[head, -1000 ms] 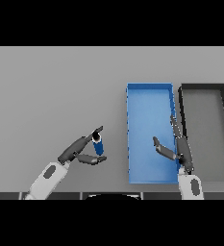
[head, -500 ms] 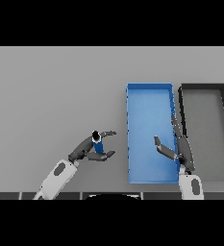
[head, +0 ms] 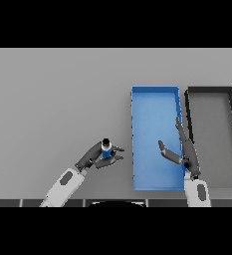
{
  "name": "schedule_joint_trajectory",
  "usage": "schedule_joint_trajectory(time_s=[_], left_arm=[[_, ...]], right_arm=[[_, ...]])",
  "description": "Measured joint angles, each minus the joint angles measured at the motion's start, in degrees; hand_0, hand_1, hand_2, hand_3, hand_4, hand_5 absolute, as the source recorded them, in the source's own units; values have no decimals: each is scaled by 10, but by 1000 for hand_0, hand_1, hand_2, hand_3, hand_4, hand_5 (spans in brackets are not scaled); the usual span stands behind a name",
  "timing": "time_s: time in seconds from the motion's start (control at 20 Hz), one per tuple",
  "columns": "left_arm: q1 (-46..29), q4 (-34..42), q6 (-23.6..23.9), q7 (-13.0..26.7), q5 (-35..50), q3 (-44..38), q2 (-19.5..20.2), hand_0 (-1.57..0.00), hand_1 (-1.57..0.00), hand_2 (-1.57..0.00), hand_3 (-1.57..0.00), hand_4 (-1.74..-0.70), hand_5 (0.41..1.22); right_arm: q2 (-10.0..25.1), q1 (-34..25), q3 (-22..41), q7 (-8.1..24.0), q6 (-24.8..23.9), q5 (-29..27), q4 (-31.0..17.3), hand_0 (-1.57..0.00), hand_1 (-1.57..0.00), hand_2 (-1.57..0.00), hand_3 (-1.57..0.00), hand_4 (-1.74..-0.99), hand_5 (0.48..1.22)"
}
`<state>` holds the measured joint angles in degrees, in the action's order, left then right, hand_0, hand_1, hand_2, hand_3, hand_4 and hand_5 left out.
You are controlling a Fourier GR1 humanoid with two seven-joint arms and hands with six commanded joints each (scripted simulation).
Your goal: Pick up the blue pipe and place it into the blue bin.
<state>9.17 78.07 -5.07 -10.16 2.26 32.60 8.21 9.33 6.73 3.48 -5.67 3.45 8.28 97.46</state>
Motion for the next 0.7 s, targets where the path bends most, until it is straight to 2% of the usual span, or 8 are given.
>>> schedule_joint_trajectory(time_s=[0.05,0.2,0.3,0.45,0.7], left_arm=[[-4,2,0,-12,-4,0,-1,-1441,-1461,-1476,-1472,-1484,1179],[6,32,3,-19,-2,-9,-10,-1504,-1515,-1522,-1520,-1471,1200],[10,55,-6,-22,2,-14,-8,-1528,-1535,-1540,-1539,-1468,1207],[31,92,-12,14,10,-18,-19,-1549,-1553,-1555,-1554,-1466,1214],[40,133,-32,46,-3,-5,-31,-1564,-1565,-1566,-1566,-1466,1219]], right_arm=[[-6,4,4,-6,-2,3,-1,1,1,1,1,-1217,631],[-1,-3,-5,-1,4,-11,-2,1,1,1,1,-1229,633],[-5,3,2,-1,-2,1,3,1,1,1,1,-1220,638],[-1,-3,3,4,-8,13,2,1,1,1,1,-1194,642],[6,-4,0,0,-9,19,-4,1,1,1,1,-1158,643]])
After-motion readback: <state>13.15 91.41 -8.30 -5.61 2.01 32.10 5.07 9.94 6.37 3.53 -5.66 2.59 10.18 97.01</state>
